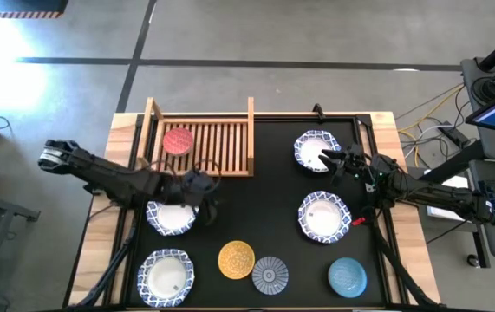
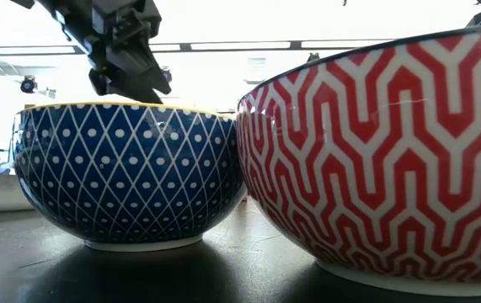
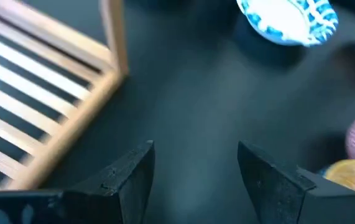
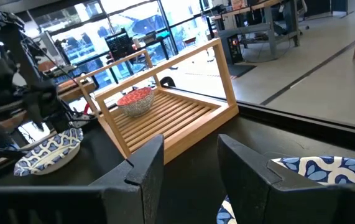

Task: Place and stack bowls onto a shelf
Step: Stack the patterned yellow bowl on top of the patterned red bowl on the shelf

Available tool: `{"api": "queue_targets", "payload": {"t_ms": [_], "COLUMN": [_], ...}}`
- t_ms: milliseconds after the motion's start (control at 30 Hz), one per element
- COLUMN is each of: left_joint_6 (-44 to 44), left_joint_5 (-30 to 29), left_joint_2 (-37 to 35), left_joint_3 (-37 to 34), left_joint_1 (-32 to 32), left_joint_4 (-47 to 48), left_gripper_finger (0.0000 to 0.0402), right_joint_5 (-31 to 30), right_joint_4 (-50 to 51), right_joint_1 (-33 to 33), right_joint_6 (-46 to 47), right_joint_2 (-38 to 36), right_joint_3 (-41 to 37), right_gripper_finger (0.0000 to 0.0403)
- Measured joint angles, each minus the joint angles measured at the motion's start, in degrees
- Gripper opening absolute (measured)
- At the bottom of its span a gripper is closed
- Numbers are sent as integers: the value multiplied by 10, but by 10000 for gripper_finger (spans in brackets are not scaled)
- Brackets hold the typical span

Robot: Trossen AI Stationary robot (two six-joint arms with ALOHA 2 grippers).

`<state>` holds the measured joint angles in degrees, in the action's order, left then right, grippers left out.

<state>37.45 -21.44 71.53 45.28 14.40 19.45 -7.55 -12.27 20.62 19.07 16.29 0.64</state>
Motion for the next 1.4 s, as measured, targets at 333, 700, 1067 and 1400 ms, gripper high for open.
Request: {"api": "queue_targets", "payload": {"t_ms": [333,700,1067,1400], "left_joint_6": [82,67,54,48], "left_joint_5": [68,87,86,86], "left_joint_2": [104,214,281,290], "left_joint_3": [41,134,161,161], "left_joint_1": [74,125,132,131], "left_joint_4": [14,46,50,35], "left_gripper_finger": [213,213,213,168], "right_joint_5": [0,0,0,0], "right_joint_4": [0,0,0,0], "right_joint_1": [0,0,0,0], "right_joint_6": [0,0,0,0], "right_joint_2": [0,0,0,0], "right_joint_3": [0,0,0,0], "right_gripper_finger": [139,139,139,139]}}
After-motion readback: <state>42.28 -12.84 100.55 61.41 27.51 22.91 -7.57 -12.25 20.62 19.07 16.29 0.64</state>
